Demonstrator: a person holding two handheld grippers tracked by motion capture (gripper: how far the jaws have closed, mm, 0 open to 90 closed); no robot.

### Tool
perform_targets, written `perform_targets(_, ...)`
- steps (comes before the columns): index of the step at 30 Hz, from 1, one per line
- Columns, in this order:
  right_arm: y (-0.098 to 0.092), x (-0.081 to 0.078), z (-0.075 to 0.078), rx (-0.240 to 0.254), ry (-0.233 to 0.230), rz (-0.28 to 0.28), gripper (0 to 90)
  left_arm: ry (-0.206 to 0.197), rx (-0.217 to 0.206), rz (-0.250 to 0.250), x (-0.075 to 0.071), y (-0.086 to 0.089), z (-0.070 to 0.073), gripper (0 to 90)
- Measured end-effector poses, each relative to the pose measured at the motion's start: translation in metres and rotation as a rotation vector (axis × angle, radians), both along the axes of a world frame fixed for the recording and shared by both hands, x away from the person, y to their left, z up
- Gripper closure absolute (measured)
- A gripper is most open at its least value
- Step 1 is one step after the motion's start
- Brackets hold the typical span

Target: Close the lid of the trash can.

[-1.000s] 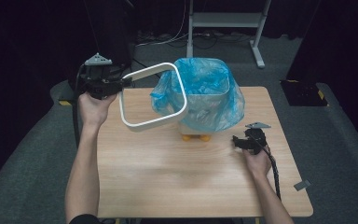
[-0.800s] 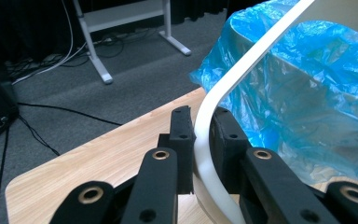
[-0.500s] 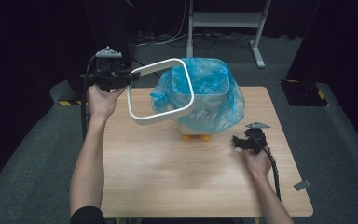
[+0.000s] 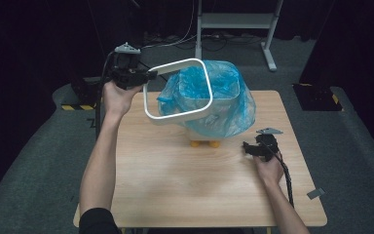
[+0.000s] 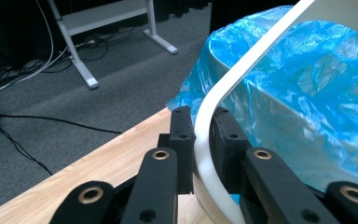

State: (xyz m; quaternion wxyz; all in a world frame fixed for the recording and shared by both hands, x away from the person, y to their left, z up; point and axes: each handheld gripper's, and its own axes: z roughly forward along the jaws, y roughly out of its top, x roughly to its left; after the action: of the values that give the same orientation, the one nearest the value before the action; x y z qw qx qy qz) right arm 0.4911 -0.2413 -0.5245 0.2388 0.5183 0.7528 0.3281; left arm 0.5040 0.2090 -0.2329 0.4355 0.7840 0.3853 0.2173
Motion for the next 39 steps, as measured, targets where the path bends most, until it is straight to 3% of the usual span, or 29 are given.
perform_targets(19,-0.001,0.002,0.002,0.007,0.013,0.046,26.8,0.023,0.016,-0.045,0.031,-0.032,0.002,80.1)
perform_targets(22,-0.002,0.001,0.007,0.062,0.041,0.062,27.2,0.018,0.027,-0.045,0.033,-0.036,0.004,80.1)
perform_targets(26,-0.009,-0.003,0.018,0.13,0.018,0.074,26.8,0.02,0.032,-0.056,0.036,-0.04,0.005,80.1)
perform_targets(33,-0.024,-0.016,0.046,0.2,-0.061,0.1,26.4,0.034,0.027,-0.058,0.042,-0.046,0.0,80.1)
perform_targets(39,-0.032,-0.022,0.081,0.217,-0.133,0.12,28.6,0.037,0.03,-0.061,0.045,-0.049,0.0,80.1)
